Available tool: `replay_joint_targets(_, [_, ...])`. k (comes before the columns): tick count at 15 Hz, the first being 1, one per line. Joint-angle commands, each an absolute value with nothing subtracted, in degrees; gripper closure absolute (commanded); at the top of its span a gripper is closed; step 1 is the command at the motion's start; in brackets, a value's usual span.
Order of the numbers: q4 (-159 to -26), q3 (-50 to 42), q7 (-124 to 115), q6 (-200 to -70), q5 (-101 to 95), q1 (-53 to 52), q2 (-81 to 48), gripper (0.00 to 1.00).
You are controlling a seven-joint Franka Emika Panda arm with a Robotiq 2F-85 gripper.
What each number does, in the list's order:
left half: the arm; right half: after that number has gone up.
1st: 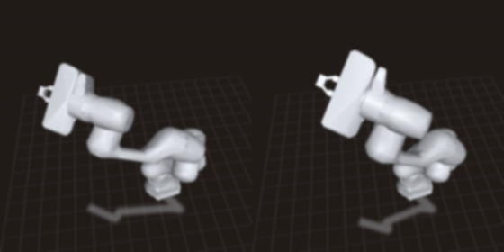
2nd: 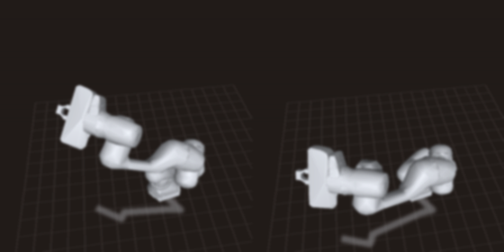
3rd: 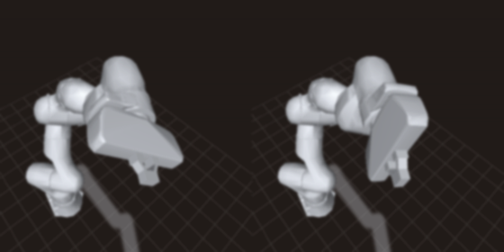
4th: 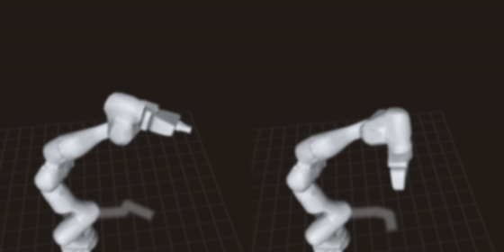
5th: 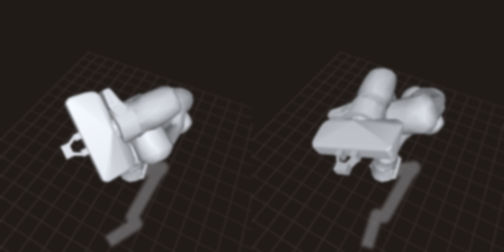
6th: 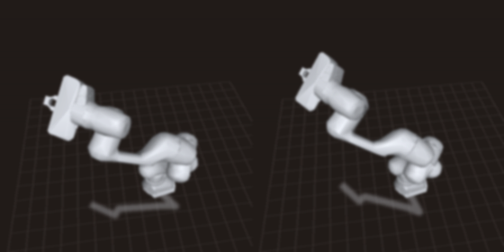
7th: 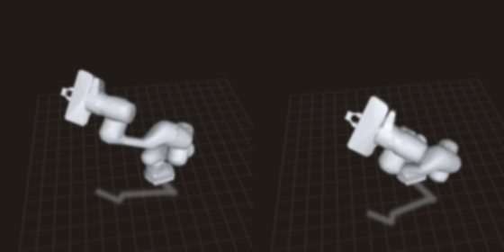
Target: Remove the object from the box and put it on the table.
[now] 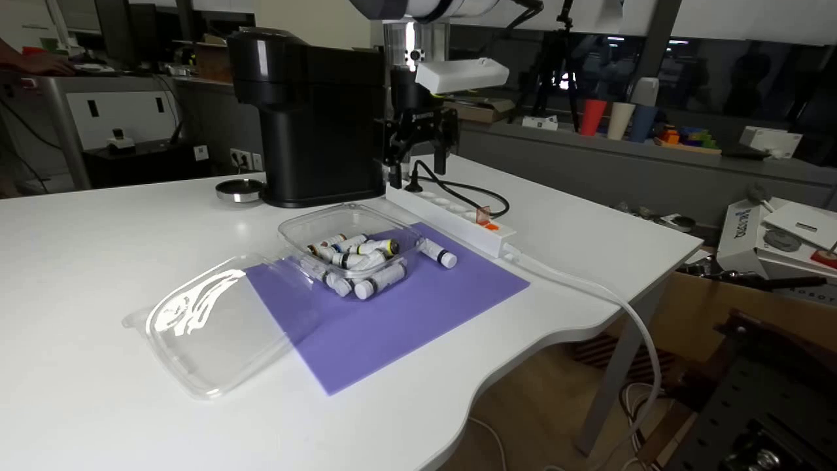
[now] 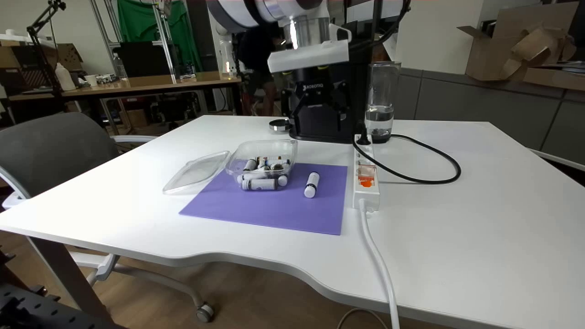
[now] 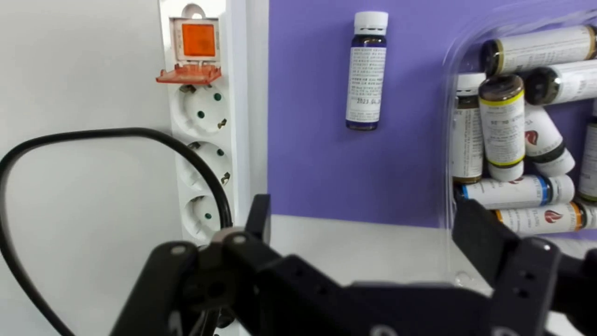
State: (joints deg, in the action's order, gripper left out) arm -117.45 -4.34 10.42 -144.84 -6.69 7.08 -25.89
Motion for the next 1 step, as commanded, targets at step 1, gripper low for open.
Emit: replay_joint_targets(1, [-120.88, -4.97, 6.35, -141.32, -6.38, 5.87, -20.39, 0.00])
